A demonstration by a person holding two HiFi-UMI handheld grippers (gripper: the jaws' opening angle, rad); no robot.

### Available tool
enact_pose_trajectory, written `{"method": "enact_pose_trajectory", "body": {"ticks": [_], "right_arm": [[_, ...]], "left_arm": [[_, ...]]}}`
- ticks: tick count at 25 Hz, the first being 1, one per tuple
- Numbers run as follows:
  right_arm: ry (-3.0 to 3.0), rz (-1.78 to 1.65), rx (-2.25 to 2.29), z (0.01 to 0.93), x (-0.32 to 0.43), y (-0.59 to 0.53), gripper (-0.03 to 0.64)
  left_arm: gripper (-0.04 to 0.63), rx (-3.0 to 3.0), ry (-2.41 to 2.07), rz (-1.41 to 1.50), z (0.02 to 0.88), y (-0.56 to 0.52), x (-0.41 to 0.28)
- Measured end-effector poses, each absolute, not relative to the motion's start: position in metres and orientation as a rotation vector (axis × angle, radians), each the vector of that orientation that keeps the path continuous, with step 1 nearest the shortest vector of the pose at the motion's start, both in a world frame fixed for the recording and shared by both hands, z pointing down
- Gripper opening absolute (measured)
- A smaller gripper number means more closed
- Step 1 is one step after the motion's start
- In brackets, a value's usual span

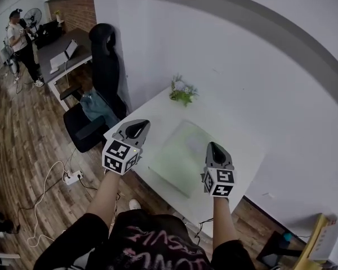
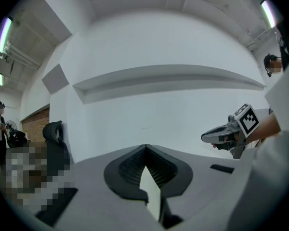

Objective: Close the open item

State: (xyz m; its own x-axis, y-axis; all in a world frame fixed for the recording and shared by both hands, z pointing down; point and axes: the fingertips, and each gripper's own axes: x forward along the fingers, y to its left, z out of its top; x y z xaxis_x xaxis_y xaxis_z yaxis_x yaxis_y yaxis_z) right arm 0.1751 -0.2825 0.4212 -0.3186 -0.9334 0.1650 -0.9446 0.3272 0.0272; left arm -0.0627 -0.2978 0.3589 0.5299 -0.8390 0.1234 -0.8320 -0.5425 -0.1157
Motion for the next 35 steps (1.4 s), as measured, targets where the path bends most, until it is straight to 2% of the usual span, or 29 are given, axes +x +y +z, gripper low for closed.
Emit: {"method": "enact_pose_trajectory", "body": {"ticks": [10,35], "right_arm": [[-2.448,0.079,1.745,0.407,0.171,-0.28,0.025],[-2.473,0.053,1.718,0.399,0.172,-0.267,0.025]], "left_arm": [[0.014,-2.652,1.559,-0.214,0.344,-0.285,-0.087],[0.014,-2.611,1.592,-0.227,0.347,-0.265,-0.082]]}}
